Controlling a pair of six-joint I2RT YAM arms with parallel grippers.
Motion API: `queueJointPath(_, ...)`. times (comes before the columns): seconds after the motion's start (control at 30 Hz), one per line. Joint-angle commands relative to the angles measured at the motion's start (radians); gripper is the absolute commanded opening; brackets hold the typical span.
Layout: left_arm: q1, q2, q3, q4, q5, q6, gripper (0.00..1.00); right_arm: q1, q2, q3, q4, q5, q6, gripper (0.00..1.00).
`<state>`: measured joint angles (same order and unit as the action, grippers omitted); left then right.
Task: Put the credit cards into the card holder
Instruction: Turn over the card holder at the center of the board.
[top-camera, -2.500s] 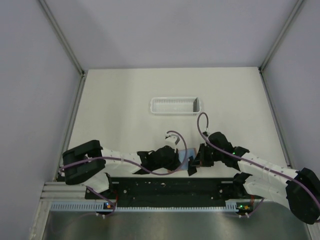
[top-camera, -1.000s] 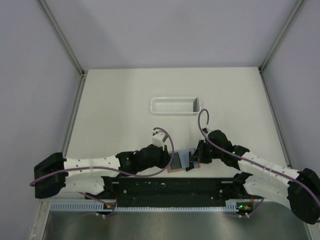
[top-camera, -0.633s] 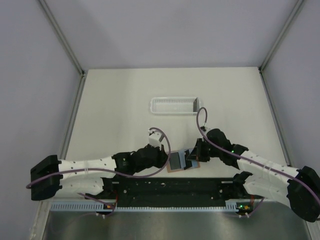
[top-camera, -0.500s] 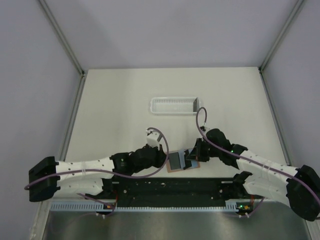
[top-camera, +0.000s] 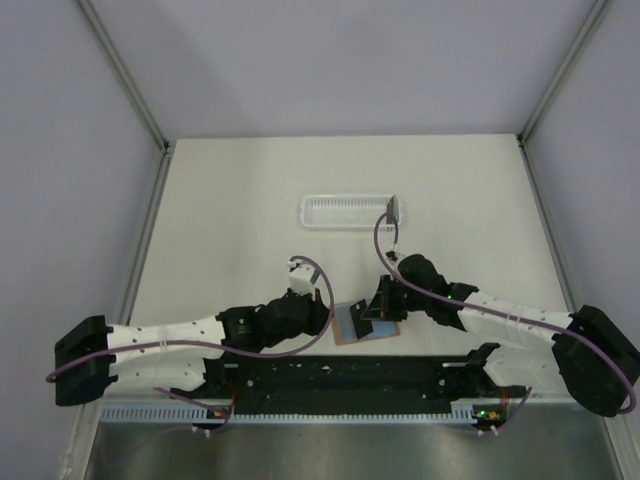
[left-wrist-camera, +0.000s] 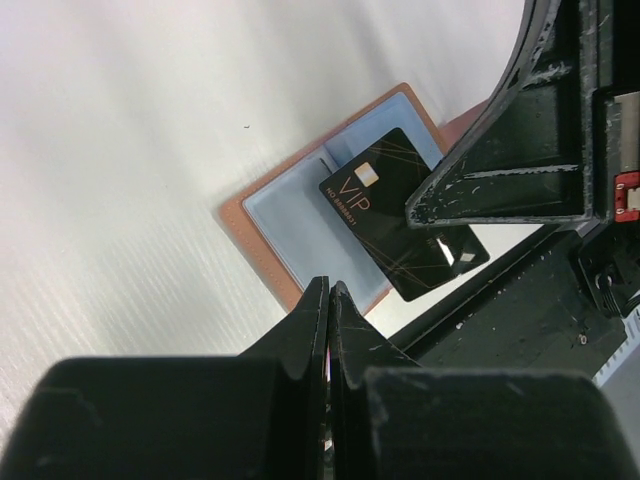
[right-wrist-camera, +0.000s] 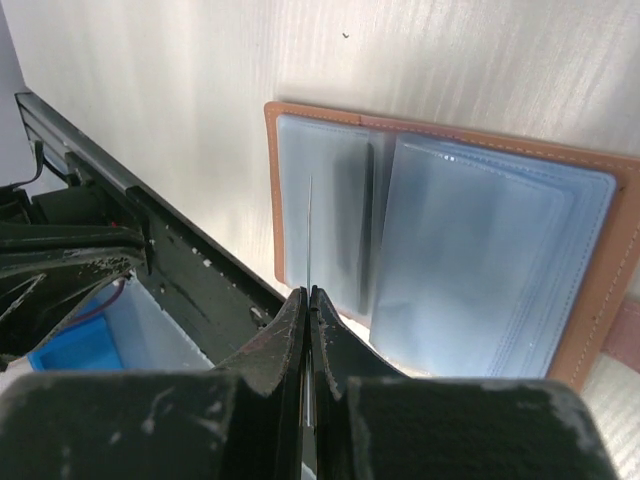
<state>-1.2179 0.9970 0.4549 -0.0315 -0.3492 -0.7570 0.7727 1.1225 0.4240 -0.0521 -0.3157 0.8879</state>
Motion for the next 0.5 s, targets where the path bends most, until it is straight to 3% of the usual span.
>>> queueJointPath(0.0, 0.004, -0.002, -0.009, 0.010, -0.014, 0.001, 0.00, 0.025, 0.057, 0.056, 0.054, 0.035, -0.007, 0.00)
queueJointPath(0.47, 0.004, 0.130, 0.011, 0.082, 0.013, -0.002, 0.00, 0.027, -0.102, 0.025, -0.055, 0.164, -0.076, 0.00)
